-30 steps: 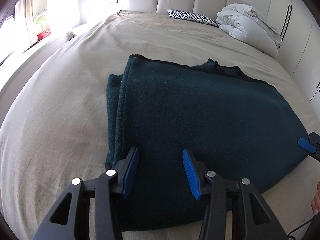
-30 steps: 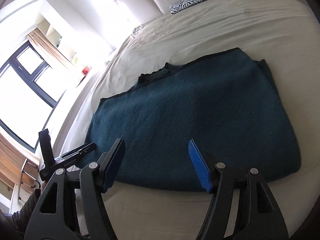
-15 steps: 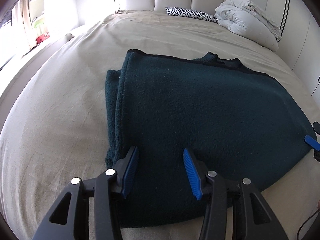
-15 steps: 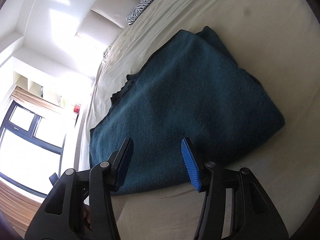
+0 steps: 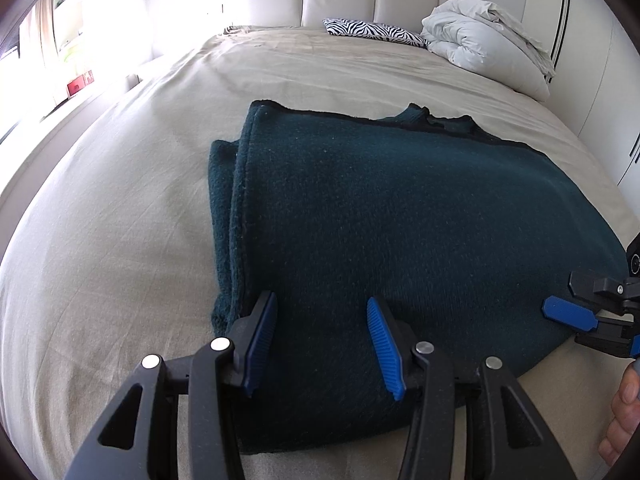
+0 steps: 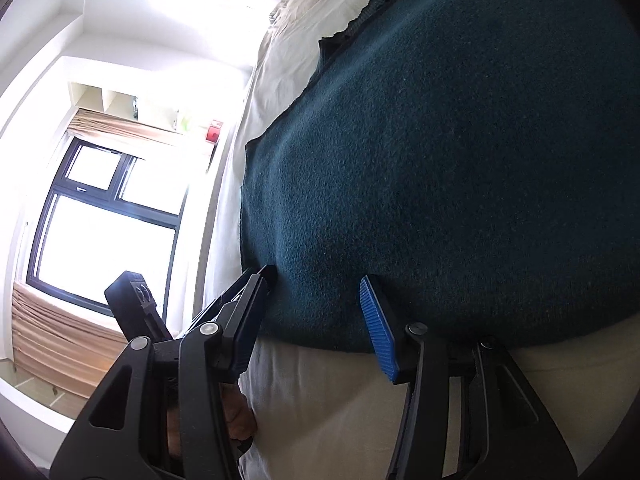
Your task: Fold small clothes
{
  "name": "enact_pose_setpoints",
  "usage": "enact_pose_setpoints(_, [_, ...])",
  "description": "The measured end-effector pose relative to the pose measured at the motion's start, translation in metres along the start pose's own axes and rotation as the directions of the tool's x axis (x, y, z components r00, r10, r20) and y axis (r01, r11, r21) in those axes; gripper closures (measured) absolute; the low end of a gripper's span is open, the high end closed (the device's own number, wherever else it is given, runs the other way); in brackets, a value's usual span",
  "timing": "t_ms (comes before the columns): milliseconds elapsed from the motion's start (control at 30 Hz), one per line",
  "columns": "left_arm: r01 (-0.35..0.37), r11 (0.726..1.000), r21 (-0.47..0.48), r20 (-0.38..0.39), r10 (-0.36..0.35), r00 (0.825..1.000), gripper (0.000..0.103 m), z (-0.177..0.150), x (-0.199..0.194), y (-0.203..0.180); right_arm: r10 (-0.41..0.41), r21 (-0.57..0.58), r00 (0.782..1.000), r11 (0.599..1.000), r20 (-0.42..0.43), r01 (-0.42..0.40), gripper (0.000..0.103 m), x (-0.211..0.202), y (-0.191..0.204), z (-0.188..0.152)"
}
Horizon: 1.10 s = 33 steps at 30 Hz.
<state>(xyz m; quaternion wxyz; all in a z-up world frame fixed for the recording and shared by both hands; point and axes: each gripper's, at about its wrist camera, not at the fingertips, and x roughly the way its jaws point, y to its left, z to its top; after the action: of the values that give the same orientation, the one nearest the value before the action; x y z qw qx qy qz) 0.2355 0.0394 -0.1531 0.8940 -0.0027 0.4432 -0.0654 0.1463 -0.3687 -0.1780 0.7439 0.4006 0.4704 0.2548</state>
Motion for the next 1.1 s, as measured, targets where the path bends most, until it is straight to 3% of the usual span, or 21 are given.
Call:
enact_pose_setpoints(167, [0.015, 1.0, -0.021, 0.004, -0.015, 1.0, 0.052, 0.001, -0.003, 0.002, -0.007, 0.095, 0.989, 0.995, 0.145, -0.007, 0.058, -0.062, -0.045, 0.012])
enact_pose_setpoints(300, [0.013, 0.998, -0.056, -0.002, -0.013, 1.0, 0.055, 0.001, -0.019, -0.001, -0.062, 0.18, 0.954, 0.984, 0.293, 0.008, 0.058, -0.12, -0.08, 0.024])
enact_pose_setpoints(367, [0.05, 0.997, -0.056, 0.011, -0.049, 0.999, 0.055, -0.001, -0.031, -0.012, -0.099, 0.216, 0.932, 0.976, 0.349, 0.023, 0.058, -0.147, -0.091, 0.025])
enact_pose_setpoints(467, [0.18, 0.982, -0.051, 0.033, -0.178, 0.983, 0.055, 0.001, -0.042, -0.041, -0.126, 0.235, 0.905, 0.972, 0.407, 0.029, 0.053, -0.172, -0.09, 0.021])
enact_pose_setpoints(567, [0.252, 0.968, -0.019, -0.014, -0.252, 0.968, 0.055, 0.004, -0.03, -0.076, -0.035, 0.201, 0.93, 0.979, 0.366, -0.042, 0.053, -0.168, -0.08, 0.018])
enact_pose_setpoints(667, [0.245, 0.968, -0.06, -0.051, -0.248, 0.967, 0.055, 0.004, -0.007, -0.08, 0.04, 0.143, 0.961, 0.986, 0.275, -0.082, 0.053, -0.135, -0.057, 0.018])
enact_pose_setpoints(767, [0.292, 0.945, -0.15, -0.045, -0.301, 0.953, 0.076, 0.001, -0.001, -0.05, 0.033, 0.125, 0.978, 0.99, 0.207, -0.059, 0.053, -0.115, -0.055, 0.026])
enact_pose_setpoints(833, [0.314, 0.932, -0.182, -0.032, -0.324, 0.945, 0.081, -0.002, -0.003, -0.028, -0.004, 0.157, 0.975, 0.987, 0.224, -0.032, 0.053, -0.117, -0.07, 0.034])
enact_pose_setpoints(933, [0.345, 0.911, -0.228, -0.005, -0.355, 0.935, 0.082, -0.01, -0.007, 0.005, 0.011, 0.228, 0.949, 0.97, 0.314, -0.087, 0.057, -0.145, -0.105, 0.035])
enact_pose_setpoints(1033, [0.389, 0.874, -0.29, 0.025, -0.4, 0.916, 0.084, -0.018, -0.01, 0.032, 0.005, 0.273, 0.904, 0.953, 0.428, -0.135, 0.057, -0.195, -0.135, 0.036])
enact_pose_setpoints(1100, [0.388, 0.87, -0.305, 0.038, -0.395, 0.918, 0.086, -0.024, -0.013, 0.04, -0.028, 0.298, 0.879, 0.946, 0.476, -0.131, 0.058, -0.224, -0.151, 0.037])
